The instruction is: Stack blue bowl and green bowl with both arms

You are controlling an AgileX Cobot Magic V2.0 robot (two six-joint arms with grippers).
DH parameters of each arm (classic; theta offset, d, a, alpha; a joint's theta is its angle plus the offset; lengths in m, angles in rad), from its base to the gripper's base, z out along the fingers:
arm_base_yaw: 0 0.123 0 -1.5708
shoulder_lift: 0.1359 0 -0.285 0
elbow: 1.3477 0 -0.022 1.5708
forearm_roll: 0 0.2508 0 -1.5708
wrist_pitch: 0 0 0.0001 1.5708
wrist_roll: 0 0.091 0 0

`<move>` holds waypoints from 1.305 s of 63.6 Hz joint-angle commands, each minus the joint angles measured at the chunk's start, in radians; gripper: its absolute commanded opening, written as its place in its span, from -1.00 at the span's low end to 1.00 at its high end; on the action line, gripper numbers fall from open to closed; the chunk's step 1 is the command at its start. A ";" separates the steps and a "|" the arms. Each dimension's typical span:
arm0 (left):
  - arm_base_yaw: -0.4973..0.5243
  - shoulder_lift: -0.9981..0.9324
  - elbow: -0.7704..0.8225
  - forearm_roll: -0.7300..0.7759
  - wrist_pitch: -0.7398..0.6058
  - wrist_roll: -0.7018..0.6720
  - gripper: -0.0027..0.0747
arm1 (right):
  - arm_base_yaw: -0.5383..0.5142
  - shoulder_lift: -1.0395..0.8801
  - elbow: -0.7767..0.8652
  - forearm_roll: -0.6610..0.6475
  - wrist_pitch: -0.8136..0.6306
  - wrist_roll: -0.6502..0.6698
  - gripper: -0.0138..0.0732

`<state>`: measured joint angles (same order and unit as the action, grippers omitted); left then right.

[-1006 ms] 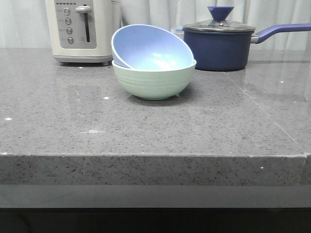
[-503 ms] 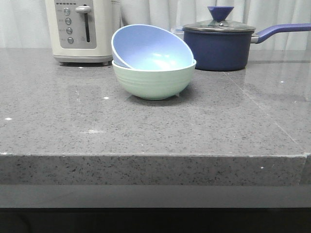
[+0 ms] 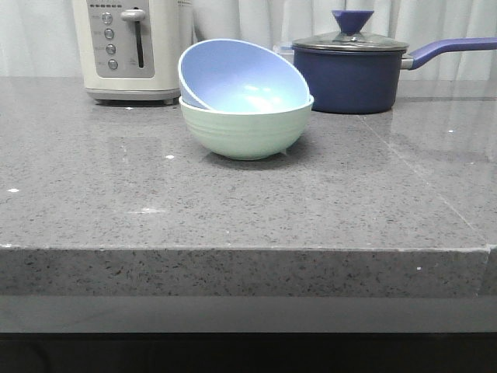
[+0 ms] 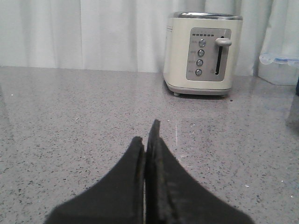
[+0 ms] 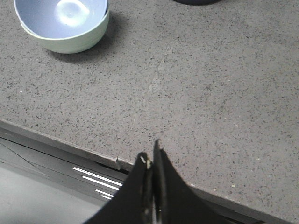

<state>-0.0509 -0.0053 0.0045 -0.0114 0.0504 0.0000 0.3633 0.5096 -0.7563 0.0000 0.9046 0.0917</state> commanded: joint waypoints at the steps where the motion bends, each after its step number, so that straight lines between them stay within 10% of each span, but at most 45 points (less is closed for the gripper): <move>1: -0.002 -0.016 0.006 -0.011 -0.076 0.000 -0.98 | -0.002 0.003 -0.026 -0.017 -0.072 0.001 -0.81; 61: -0.002 -0.016 0.006 -0.011 -0.076 0.000 -0.98 | -0.020 -0.016 -0.021 -0.031 -0.075 0.001 -0.81; 83: -0.002 -0.016 0.006 -0.011 -0.076 0.000 -0.98 | -0.277 -0.258 0.260 -0.042 -0.476 -0.092 -0.81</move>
<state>-0.0509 -0.0053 0.0045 -0.0128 0.0504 0.0000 0.1278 0.3015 -0.5481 -0.0244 0.6166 0.0417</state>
